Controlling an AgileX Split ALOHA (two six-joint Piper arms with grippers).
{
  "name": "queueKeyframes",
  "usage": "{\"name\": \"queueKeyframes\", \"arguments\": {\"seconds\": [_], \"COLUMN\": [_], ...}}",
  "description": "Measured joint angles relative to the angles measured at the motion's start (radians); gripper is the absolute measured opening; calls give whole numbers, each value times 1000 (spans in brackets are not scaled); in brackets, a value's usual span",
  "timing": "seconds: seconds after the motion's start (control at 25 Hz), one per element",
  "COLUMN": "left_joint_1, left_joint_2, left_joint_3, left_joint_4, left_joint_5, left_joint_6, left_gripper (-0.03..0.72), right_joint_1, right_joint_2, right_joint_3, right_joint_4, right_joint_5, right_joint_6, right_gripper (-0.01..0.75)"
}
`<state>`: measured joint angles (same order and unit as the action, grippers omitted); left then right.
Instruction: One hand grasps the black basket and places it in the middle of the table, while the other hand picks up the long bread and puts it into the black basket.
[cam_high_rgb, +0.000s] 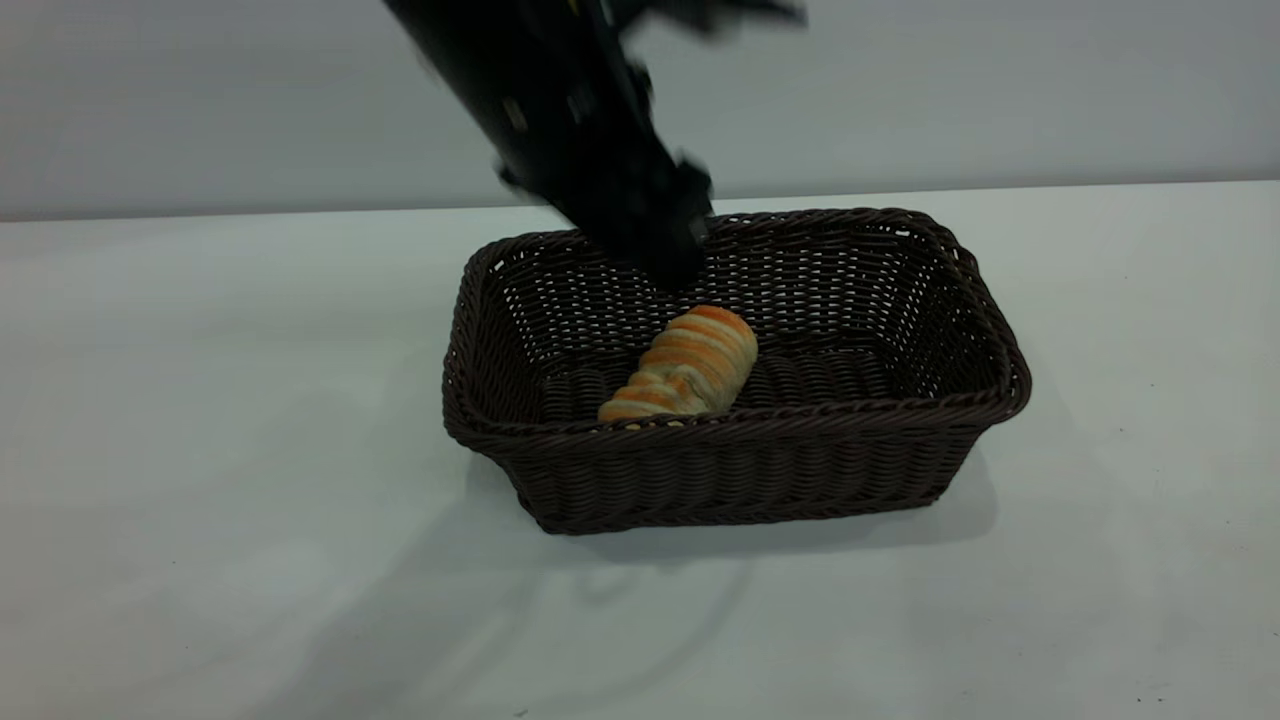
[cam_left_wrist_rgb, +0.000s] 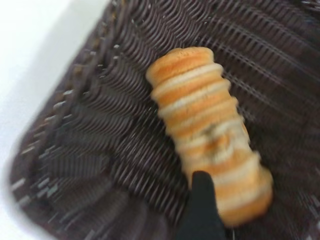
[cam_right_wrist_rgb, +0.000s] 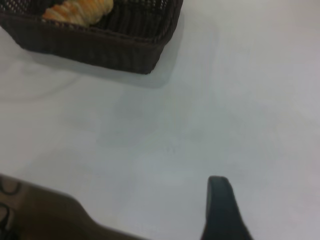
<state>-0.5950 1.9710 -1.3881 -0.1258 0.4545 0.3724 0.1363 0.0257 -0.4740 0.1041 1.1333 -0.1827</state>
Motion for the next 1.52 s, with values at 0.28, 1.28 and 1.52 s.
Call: {"name": "queueKeyframes", "arguments": {"seconds": [0.28, 1.28, 1.52], "left_joint_1": [0, 0, 0], "left_joint_2": [-374, -1336, -1512], "left_joint_3": [0, 771, 901], "left_joint_4": [84, 112, 111], "left_joint_5": [361, 700, 664], "left_joint_6": [-68, -342, -361], "left_gripper": [629, 589, 589], "right_joint_1": [44, 44, 44], "right_joint_2": [-40, -41, -41], "right_joint_3": [0, 0, 0], "right_joint_4": [-26, -40, -40], "right_joint_5": [3, 3, 3], "right_joint_6": [27, 46, 46], "right_gripper": [486, 470, 470]}}
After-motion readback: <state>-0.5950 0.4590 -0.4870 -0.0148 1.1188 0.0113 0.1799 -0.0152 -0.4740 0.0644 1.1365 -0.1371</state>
